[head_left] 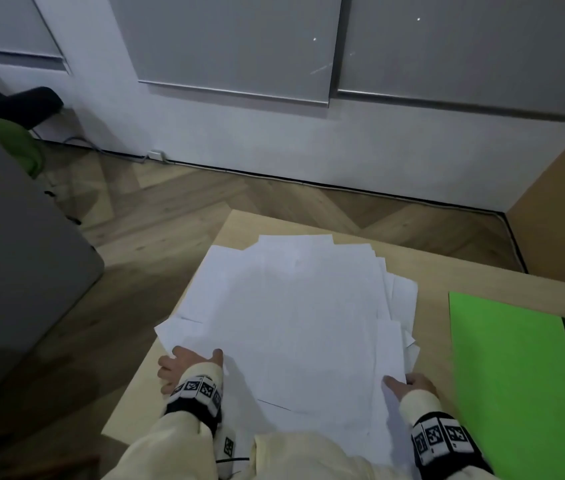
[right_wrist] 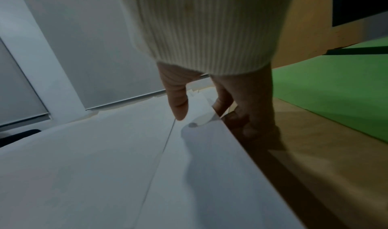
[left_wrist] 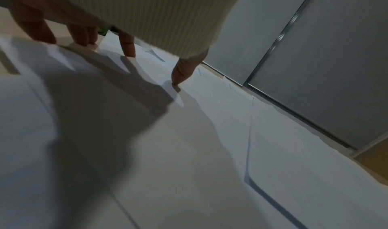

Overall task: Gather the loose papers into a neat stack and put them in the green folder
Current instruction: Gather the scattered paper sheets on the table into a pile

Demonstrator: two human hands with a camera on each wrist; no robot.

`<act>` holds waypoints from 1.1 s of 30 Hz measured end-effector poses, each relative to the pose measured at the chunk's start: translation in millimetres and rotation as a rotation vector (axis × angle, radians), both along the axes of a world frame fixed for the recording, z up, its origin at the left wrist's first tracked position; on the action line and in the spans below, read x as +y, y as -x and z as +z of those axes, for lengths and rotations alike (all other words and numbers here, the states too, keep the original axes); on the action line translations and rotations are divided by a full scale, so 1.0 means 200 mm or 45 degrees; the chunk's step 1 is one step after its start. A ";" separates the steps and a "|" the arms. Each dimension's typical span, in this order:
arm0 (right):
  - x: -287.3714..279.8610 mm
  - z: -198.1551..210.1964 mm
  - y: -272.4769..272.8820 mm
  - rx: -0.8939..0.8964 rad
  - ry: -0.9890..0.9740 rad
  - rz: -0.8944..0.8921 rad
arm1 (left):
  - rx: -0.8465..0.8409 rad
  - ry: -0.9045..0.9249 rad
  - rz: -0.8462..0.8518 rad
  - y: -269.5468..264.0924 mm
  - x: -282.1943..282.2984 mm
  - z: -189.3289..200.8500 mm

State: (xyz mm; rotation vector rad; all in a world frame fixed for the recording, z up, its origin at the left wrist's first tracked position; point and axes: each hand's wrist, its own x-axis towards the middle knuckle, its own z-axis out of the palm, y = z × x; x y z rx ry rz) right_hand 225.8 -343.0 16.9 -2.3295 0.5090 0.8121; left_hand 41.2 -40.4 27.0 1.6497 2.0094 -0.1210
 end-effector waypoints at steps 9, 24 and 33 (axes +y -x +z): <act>-0.02 0.00 0.09 -0.126 -0.230 0.059 | -0.307 0.112 -0.024 0.01 0.07 0.00; -0.09 0.02 0.06 0.183 0.145 0.357 | -0.637 0.189 -0.122 0.13 0.14 -0.12; -0.07 0.07 0.01 -0.413 0.083 0.061 | -0.672 0.197 0.017 0.13 0.17 -0.16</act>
